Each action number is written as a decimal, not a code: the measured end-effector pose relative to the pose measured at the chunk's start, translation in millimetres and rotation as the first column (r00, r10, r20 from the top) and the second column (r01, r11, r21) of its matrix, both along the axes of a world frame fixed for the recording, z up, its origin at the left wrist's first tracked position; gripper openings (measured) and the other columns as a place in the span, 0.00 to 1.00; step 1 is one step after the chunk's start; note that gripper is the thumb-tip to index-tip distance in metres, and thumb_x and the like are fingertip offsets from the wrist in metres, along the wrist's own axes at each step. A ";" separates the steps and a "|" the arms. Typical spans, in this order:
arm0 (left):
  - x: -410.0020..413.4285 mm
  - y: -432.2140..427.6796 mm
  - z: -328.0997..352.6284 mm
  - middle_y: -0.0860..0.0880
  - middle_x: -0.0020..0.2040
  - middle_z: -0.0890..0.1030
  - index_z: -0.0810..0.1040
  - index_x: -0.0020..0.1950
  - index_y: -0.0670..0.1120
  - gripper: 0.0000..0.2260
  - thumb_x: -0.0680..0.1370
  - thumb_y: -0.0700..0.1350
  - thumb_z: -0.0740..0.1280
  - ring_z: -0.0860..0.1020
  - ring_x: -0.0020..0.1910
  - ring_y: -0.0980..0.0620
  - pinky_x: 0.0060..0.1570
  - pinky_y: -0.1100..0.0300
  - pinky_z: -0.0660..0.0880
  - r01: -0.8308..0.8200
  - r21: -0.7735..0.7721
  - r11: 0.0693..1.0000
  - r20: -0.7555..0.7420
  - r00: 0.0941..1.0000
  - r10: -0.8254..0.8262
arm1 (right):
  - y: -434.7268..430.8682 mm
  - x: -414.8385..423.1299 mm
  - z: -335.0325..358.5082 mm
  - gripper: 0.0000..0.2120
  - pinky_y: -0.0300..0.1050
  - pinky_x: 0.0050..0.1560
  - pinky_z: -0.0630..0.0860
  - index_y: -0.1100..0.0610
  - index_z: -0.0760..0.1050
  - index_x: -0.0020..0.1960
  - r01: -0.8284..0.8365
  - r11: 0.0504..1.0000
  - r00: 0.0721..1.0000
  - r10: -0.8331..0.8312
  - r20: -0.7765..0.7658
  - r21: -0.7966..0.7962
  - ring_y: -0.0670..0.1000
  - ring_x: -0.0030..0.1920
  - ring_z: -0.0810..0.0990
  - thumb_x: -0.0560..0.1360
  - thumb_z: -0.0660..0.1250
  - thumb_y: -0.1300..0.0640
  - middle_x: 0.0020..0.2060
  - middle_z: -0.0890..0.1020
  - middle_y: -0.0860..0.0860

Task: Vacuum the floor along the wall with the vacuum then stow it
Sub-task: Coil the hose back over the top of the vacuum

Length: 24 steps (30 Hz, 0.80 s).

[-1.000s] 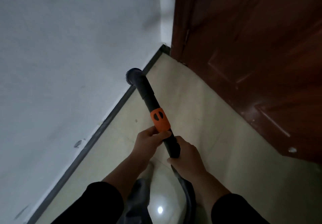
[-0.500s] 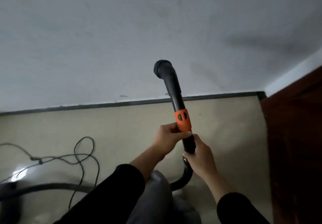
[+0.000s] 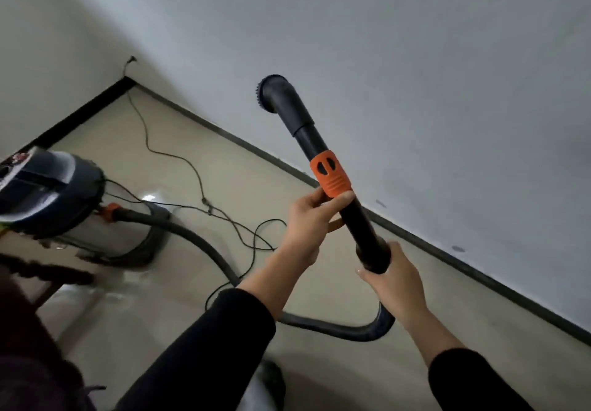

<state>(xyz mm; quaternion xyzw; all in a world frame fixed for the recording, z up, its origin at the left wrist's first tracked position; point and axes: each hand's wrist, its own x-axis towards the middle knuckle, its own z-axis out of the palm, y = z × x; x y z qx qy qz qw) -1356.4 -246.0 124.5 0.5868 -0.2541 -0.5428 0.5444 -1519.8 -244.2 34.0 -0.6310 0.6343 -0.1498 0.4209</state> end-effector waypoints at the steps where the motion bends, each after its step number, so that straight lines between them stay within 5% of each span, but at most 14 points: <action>1: 34.2 1.2 7.2 0.46 0.50 0.84 0.81 0.53 0.43 0.06 0.77 0.41 0.69 0.82 0.52 0.51 0.52 0.54 0.80 -0.060 -0.006 0.998 -0.028 0.998 0.060 | -2.7 27.6 0.5 0.19 0.44 0.38 0.73 0.47 0.68 0.55 0.011 1.000 1.000 -0.011 0.017 0.017 0.47 0.41 0.78 0.70 0.75 0.53 0.41 0.79 0.44; 5: 172.8 13.7 30.9 0.45 0.54 0.83 0.81 0.54 0.44 0.07 0.78 0.43 0.68 0.81 0.56 0.48 0.53 0.52 0.80 -0.312 -0.008 0.950 -0.136 0.941 0.309 | -18.3 145.4 -1.2 0.10 0.40 0.32 0.68 0.51 0.71 0.50 -0.033 0.999 0.999 0.034 0.007 -0.026 0.48 0.38 0.78 0.73 0.71 0.56 0.38 0.79 0.48; 9: 298.5 33.1 40.1 0.46 0.52 0.83 0.79 0.54 0.44 0.06 0.78 0.43 0.68 0.81 0.55 0.48 0.51 0.53 0.80 -0.522 -0.004 0.853 -0.285 0.818 0.499 | -41.5 273.6 11.6 0.11 0.48 0.47 0.75 0.54 0.72 0.56 -0.179 0.968 0.984 0.173 -0.050 -0.178 0.53 0.48 0.77 0.75 0.69 0.55 0.47 0.77 0.51; 12: 372.6 51.5 32.1 0.43 0.56 0.82 0.75 0.60 0.41 0.12 0.78 0.42 0.68 0.80 0.56 0.47 0.50 0.52 0.81 -0.691 0.068 0.719 -0.450 0.622 0.641 | -63.3 355.3 30.4 0.12 0.58 0.53 0.75 0.55 0.72 0.57 -0.334 0.893 0.940 0.292 -0.175 -0.302 0.57 0.52 0.76 0.75 0.68 0.56 0.50 0.77 0.53; 15: 432.1 65.0 20.7 0.42 0.53 0.82 0.74 0.59 0.40 0.12 0.78 0.42 0.67 0.80 0.53 0.47 0.46 0.52 0.79 -0.800 0.178 0.572 -0.591 0.378 0.713 | -91.2 427.7 49.3 0.15 0.62 0.56 0.73 0.57 0.71 0.60 -0.515 0.768 0.847 0.387 -0.365 -0.381 0.60 0.54 0.74 0.75 0.68 0.59 0.53 0.77 0.55; 19: 495.3 78.3 0.8 0.42 0.49 0.80 0.74 0.57 0.39 0.09 0.79 0.41 0.66 0.78 0.54 0.46 0.54 0.51 0.75 -0.862 0.289 0.416 -0.663 0.133 0.737 | -125.0 522.7 68.7 0.19 0.67 0.60 0.68 0.56 0.69 0.64 -0.720 0.550 0.691 0.512 -0.510 -0.423 0.60 0.57 0.72 0.75 0.68 0.58 0.56 0.77 0.56; 24: 558.9 100.3 -22.4 0.41 0.50 0.79 0.74 0.59 0.37 0.10 0.79 0.37 0.65 0.77 0.57 0.45 0.54 0.54 0.74 -0.873 0.391 0.291 -0.527 0.046 0.848 | -142.9 639.6 80.2 0.19 0.69 0.67 0.59 0.53 0.66 0.67 -0.914 0.283 0.405 0.586 -0.702 -0.291 0.57 0.62 0.68 0.77 0.61 0.59 0.60 0.73 0.52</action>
